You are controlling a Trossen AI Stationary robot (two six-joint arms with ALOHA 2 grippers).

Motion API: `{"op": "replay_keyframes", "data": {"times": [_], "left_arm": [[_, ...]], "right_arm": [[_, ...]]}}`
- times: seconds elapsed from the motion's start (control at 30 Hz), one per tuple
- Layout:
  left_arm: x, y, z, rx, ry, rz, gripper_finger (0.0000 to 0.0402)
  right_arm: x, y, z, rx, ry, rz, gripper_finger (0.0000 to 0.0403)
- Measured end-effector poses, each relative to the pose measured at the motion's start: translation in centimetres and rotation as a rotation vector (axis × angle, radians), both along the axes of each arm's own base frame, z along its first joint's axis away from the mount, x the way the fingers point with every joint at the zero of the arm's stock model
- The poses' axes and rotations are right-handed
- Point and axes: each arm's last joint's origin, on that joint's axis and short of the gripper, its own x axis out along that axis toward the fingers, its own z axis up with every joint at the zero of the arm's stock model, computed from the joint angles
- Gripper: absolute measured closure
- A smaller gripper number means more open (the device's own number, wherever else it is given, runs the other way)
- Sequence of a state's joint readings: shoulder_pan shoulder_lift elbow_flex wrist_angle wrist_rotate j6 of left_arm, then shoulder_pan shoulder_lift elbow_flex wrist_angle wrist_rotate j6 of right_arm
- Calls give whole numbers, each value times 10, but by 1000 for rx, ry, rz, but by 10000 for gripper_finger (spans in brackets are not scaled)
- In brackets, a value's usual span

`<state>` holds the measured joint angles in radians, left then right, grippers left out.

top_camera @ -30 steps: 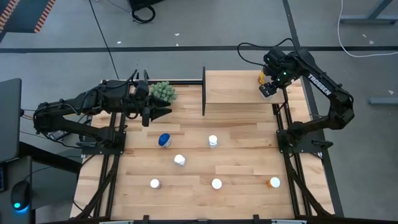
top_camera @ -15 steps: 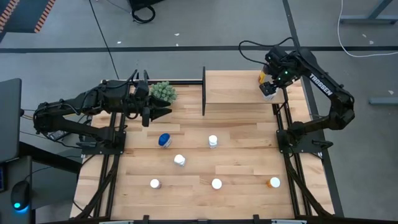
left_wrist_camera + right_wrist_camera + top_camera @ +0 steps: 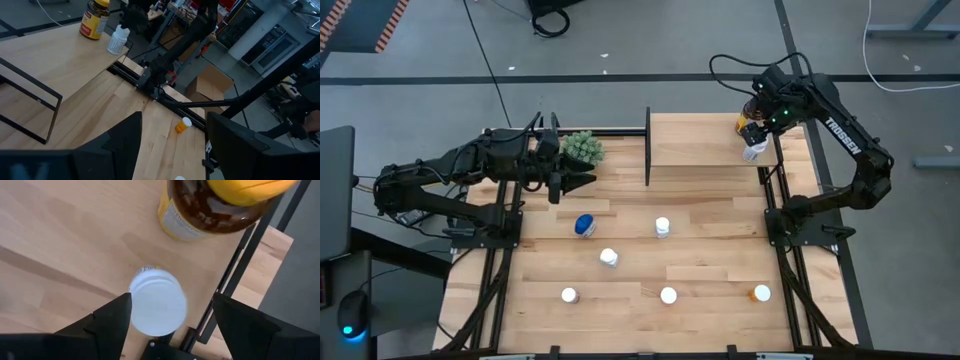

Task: Pick and place medicine bottles onto shelf by color
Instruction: Put the white and black medicine bottle on the shelf, then put the top white and blue medicine bottle on the shelf

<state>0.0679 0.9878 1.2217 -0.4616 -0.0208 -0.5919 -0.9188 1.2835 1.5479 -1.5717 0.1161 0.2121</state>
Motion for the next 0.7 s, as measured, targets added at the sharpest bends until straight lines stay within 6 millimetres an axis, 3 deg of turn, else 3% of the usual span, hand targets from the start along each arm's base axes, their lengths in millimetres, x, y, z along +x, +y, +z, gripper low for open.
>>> {"op": "replay_keyframes", "data": {"times": [0.43, 0.7], "left_arm": [[0, 0, 0, -3, 0, 1, 173], [0, 0, 0, -6, -1, 1, 173]], "right_arm": [[-4, 7, 28, -74, -107, -36, 117], [-3, 2, 23, -85, -74, -129, 116]]}}
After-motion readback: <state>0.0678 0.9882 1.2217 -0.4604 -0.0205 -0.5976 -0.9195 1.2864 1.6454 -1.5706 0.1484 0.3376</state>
